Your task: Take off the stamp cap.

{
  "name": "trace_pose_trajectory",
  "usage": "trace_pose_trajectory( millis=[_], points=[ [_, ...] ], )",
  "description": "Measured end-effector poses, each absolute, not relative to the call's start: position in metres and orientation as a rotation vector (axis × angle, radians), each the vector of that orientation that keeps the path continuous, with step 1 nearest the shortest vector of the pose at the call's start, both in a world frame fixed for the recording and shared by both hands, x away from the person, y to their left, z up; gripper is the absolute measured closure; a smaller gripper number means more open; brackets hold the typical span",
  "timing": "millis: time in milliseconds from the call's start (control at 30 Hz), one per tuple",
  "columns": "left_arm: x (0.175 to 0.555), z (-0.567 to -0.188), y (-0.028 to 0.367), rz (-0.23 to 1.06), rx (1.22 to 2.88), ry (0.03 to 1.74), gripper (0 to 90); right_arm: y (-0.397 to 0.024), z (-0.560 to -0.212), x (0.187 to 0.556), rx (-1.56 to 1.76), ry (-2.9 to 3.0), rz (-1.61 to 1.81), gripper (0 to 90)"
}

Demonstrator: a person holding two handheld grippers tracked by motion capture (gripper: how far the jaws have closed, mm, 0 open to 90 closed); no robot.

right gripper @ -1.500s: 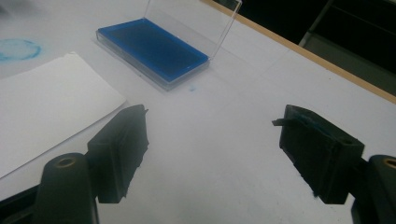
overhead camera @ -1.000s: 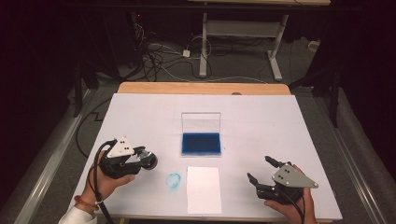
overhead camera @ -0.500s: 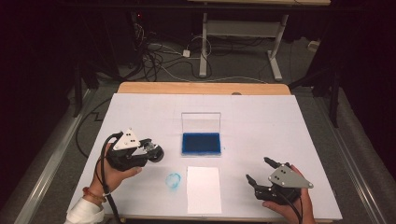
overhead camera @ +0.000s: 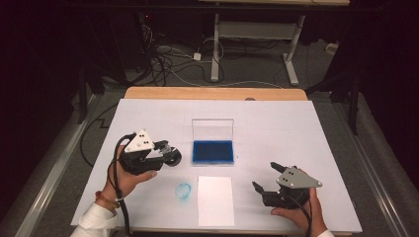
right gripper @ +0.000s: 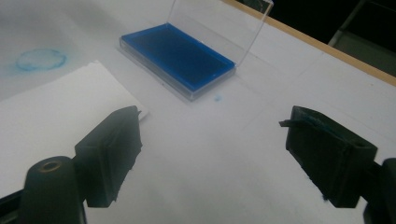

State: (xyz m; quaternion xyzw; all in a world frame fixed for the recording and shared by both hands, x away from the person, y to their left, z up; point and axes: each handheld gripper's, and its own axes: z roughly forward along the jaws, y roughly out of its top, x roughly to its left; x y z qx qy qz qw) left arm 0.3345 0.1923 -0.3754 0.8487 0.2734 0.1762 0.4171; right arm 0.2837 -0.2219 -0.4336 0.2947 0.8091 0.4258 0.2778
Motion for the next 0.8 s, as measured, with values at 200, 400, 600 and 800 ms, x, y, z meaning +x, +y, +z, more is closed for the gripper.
trace_pose_trajectory(
  millis=[200,400,600,800],
  points=[
    [0.336,-0.371,0.178,0.432,2.121,0.649,54.8,-0.209,-0.425,0.297,0.755,2.184,1.155,19.6],
    [0.335,-0.365,0.165,0.411,2.093,0.605,54.8,-0.188,-0.416,0.311,0.731,2.214,1.183,19.4],
    [0.333,-0.361,0.153,0.389,2.082,0.579,54.8,-0.158,-0.41,0.325,0.71,2.289,1.199,17.2],
    [0.333,-0.359,0.144,0.358,2.067,0.554,54.8,-0.131,-0.413,0.33,0.636,2.334,1.207,19.0]
  ],
)
